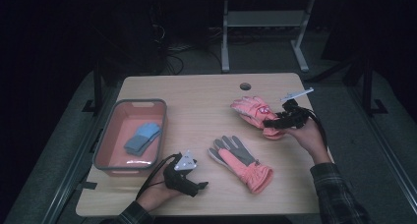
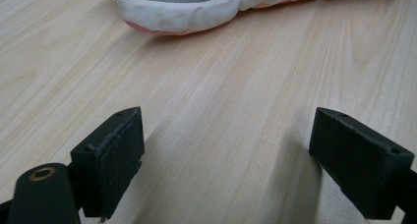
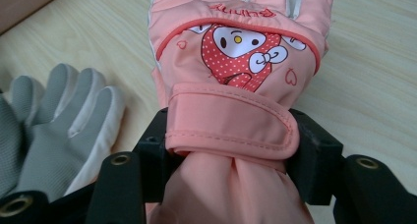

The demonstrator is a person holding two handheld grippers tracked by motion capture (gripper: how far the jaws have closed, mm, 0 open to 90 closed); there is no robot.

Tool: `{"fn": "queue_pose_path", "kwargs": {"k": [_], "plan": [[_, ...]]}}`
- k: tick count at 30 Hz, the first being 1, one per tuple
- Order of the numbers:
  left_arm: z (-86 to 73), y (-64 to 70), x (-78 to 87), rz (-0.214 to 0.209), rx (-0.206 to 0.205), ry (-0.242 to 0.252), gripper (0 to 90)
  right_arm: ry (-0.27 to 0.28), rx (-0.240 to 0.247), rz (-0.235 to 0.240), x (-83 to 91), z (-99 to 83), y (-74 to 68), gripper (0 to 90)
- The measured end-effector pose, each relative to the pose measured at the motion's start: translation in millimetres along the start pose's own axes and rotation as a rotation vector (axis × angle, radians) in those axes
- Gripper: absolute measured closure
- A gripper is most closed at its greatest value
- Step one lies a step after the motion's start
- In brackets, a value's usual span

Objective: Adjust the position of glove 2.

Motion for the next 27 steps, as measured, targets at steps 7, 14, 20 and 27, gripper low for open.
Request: {"fn": "queue_pose_path", "kwargs": {"k": [7,14,20,27], "plan": [[-0.1,0.1,0.1,0.001,0.001,0.000,12.6,0.036,0.016,-0.012,18.7,-3.3,-14.3,42.9],[-0.1,0.1,0.1,0.001,0.001,0.000,12.6,0.034,0.015,-0.026,34.8,-12.1,-34.8,42.8],[0.0,-0.4,0.1,0.004,-0.004,0.000,12.6,0.056,0.031,0.000,44.1,-20.0,-49.6,42.7],[0.1,-0.2,0.1,0.003,-0.002,0.001,12.6,0.046,0.047,0.046,48.5,-28.4,-75.6,42.1]]}}
Point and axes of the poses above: each handheld gripper's, and its own axes: x roughly backward along the jaws, z roughly out of its top, y roughly to its right, the point moved 4 cm from there along -x, roughly forward along the jaws, and after that the axes turned 1 degree about z, right-handed, at the moved point
